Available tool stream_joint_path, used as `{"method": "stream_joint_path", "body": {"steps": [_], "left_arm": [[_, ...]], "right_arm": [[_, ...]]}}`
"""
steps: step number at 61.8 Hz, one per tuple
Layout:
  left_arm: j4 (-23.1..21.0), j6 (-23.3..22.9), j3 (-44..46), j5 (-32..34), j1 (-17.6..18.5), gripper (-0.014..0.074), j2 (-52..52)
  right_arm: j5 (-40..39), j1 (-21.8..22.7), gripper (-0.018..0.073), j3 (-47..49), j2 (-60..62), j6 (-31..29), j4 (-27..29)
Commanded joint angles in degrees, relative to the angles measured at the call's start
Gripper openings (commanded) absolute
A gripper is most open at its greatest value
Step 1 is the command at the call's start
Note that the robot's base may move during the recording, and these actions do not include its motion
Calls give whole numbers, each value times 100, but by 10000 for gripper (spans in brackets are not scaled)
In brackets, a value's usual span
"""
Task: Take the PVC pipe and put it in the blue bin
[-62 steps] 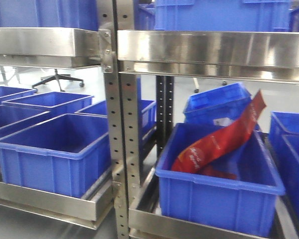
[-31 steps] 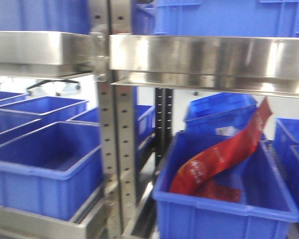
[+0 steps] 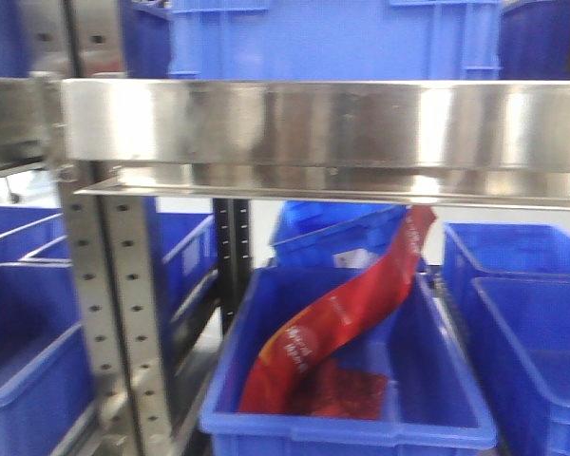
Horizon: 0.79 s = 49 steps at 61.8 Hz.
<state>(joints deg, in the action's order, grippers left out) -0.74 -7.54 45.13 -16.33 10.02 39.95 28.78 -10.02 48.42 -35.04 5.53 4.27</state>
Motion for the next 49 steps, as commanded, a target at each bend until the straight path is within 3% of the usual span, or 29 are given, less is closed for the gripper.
{"method": "stream_joint_path", "body": {"steps": [1,49], "left_arm": [[-14,-6,16,182,-13,-111,-14],[-14,-6,16,182,-13,-111,-14]], "right_arm": [[-141,4,-168,12,38,-16,-66],[-141,4,-168,12,38,-16,-66]]}}
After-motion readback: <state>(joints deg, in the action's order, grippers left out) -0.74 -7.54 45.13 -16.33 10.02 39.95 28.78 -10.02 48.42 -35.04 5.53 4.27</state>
